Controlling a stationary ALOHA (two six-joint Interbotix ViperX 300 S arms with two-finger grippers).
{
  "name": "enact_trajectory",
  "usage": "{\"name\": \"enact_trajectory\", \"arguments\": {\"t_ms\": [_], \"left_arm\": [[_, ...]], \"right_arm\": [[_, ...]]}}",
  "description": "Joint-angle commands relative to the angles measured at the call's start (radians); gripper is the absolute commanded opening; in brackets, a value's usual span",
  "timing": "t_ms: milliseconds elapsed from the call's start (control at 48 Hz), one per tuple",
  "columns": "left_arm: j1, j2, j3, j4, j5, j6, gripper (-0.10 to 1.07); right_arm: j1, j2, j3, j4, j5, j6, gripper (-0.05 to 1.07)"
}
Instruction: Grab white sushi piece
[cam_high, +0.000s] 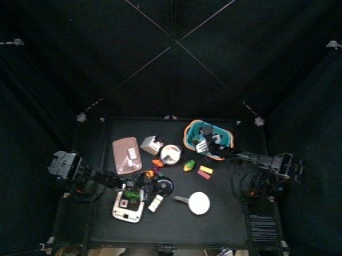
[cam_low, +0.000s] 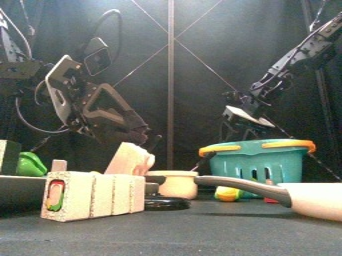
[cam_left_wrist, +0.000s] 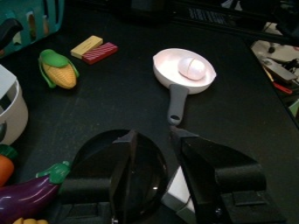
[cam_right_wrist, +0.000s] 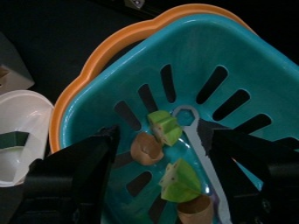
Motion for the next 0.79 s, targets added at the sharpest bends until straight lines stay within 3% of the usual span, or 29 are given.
{"name": "enact_trajectory", "arguments": {"t_ms": [0, 625, 771], "left_arm": [[0.002, -0.011, -0.018, 0.002, -0.005, 0.000, 0.77], [0.011, -0.170, 0.006, -0.006, -0.003, 0.006, 0.77], [0.011, -0.227, 0.014, -0.006, 0.046, 0.006, 0.77]], "right_arm": [[-0.002, -0.028, -0.011, -0.003, 0.000, -0.002, 1.00], [0.011, -0.049, -0.005, -0.005, 0.000, -0.008, 1.00], [0.011, -0.049, -0.005, -0.006, 0.000, -0.008, 1.00]]}}
